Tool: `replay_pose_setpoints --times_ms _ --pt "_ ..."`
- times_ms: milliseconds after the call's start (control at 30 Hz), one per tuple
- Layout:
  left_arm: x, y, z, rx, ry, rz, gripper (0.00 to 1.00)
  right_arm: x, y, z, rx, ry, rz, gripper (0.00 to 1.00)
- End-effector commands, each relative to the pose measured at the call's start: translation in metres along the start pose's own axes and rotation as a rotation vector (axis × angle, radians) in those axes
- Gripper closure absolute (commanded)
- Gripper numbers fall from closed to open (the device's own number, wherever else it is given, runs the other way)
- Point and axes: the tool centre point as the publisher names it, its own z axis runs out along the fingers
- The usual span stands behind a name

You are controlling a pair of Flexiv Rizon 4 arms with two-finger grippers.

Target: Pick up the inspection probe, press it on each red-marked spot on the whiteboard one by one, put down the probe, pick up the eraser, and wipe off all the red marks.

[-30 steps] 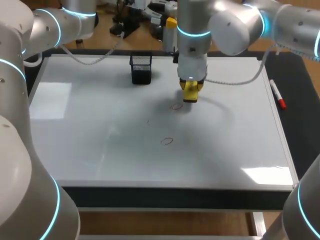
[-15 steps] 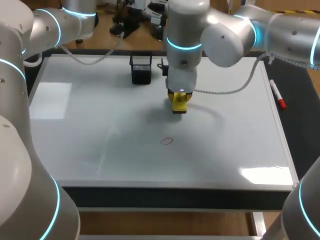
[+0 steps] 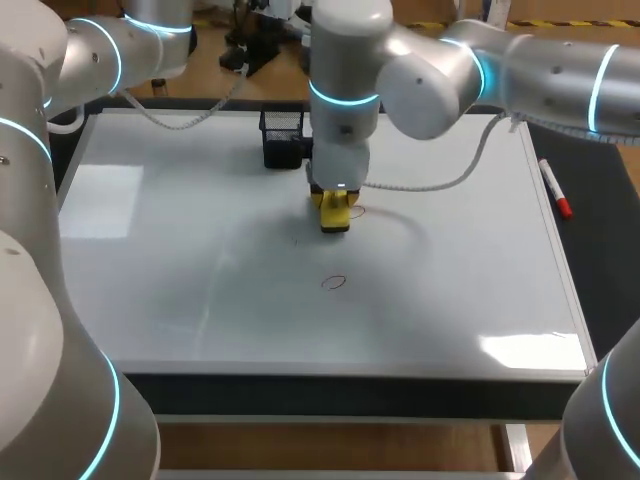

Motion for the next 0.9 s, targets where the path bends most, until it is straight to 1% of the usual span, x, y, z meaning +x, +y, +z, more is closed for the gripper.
replay_pose_setpoints --times_ms 33,233,400,700,900 --pt "-0.007 0.002 -0.002 0.005 0.421 -0.002 1.00 -0.001 -0.007 0.007 -0.011 -0.002 -0.005 1.00" --pt "-0.007 0.002 -0.002 0.005 0.421 -0.002 1.00 0.003 -0.005 0.013 -0.024 0.002 -0.004 1.00" --pt "-0.007 0.002 -0.002 0.005 0.421 -0.002 1.00 0.011 -0.003 0.015 -0.030 0.008 0.011 1.00" --pt "-0.007 0.002 -0.002 0.005 0.421 -0.002 1.00 0.035 0.004 0.017 -0.039 0.024 0.060 1.00" --pt "-0.007 0.002 -0.002 0.005 0.421 -0.002 1.00 0.057 0.008 0.017 -0.045 0.037 0.101 1.00"
